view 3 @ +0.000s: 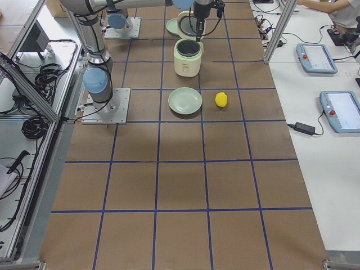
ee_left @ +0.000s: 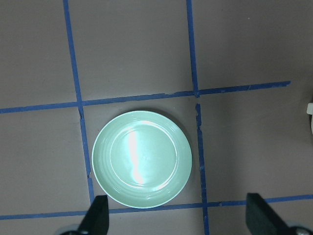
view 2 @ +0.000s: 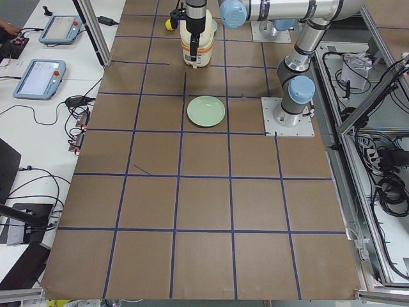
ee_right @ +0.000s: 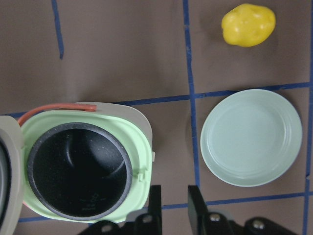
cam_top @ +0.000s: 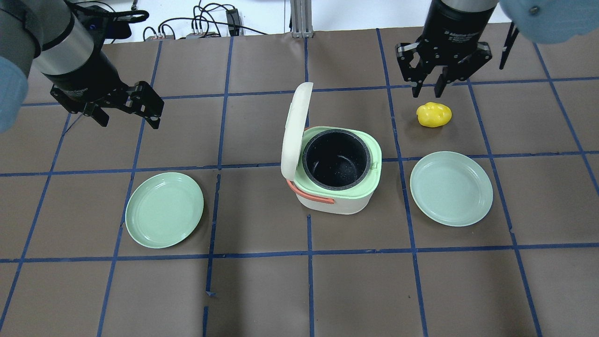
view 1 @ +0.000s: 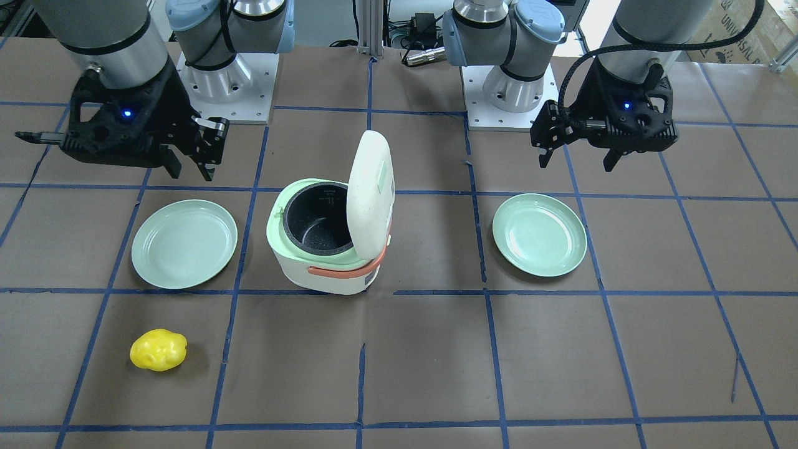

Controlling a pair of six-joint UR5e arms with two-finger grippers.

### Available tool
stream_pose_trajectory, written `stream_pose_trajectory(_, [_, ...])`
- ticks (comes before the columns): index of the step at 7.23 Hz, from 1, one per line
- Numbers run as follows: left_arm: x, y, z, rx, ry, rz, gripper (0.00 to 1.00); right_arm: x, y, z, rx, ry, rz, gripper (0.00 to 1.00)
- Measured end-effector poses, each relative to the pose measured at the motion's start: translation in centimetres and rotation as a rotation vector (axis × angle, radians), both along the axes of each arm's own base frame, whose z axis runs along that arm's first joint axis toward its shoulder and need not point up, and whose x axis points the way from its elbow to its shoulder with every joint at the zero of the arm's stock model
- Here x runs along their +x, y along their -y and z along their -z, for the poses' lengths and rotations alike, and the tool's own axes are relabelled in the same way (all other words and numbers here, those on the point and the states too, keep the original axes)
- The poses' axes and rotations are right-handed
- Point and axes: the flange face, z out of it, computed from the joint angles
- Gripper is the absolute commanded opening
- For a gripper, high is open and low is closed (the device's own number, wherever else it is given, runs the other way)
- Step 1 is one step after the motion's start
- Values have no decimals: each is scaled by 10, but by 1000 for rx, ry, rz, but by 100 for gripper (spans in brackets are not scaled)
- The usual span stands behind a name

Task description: Press rice cooker button

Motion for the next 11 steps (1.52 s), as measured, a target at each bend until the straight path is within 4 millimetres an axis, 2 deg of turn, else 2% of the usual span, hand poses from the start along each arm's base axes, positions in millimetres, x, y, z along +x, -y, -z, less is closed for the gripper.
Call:
stream_pose_trajectory(1, [0, 0, 0, 0, 0, 0, 100, -10, -5, -10, -11, 13, -20, 100])
stream_pose_trajectory(3, [0, 0, 0, 0, 0, 0, 100, -14, -17, -27, -33, 36, -53, 100])
stream_pose_trajectory(6, [0, 0, 0, 0, 0, 0, 100, -17, -7, -20, -26, 28, -55, 100])
stream_pose_trajectory(11, [0, 0, 0, 0, -1, 0, 100, -17, -8, -18, -19, 5, -40, 100])
